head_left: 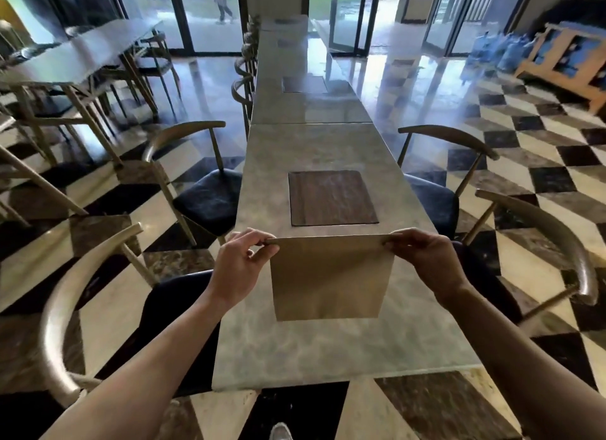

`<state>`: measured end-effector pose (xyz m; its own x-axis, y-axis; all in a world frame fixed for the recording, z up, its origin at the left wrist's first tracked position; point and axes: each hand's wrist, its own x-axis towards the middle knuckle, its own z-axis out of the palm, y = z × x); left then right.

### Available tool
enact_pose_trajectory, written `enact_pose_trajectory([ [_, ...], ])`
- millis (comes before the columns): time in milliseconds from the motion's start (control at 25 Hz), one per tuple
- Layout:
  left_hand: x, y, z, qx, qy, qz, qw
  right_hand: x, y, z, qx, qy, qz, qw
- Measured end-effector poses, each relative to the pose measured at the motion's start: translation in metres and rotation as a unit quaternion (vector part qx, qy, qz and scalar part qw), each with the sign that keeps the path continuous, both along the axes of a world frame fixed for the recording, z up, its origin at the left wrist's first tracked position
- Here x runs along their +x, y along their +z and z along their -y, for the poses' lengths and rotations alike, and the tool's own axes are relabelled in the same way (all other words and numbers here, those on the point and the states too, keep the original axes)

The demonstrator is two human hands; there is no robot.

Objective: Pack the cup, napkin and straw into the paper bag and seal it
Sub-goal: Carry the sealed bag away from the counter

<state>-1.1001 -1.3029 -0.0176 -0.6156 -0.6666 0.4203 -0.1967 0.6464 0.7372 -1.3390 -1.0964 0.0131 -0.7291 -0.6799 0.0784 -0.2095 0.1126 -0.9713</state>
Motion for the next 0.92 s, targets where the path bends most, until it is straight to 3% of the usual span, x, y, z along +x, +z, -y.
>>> enact_pose_trajectory([
  [360,-0.028,-0.038,0.036,0.024,0.02,0.041,0.999,-0.035,-0.05,0.046,0.026,-0.016,0.048,0.998],
  [920,-0.056,-0.076,0.048,0.128,0.074,0.075,0.986,-0.081,-0.115,0.068,0.053,0.046,0.079,0.994],
])
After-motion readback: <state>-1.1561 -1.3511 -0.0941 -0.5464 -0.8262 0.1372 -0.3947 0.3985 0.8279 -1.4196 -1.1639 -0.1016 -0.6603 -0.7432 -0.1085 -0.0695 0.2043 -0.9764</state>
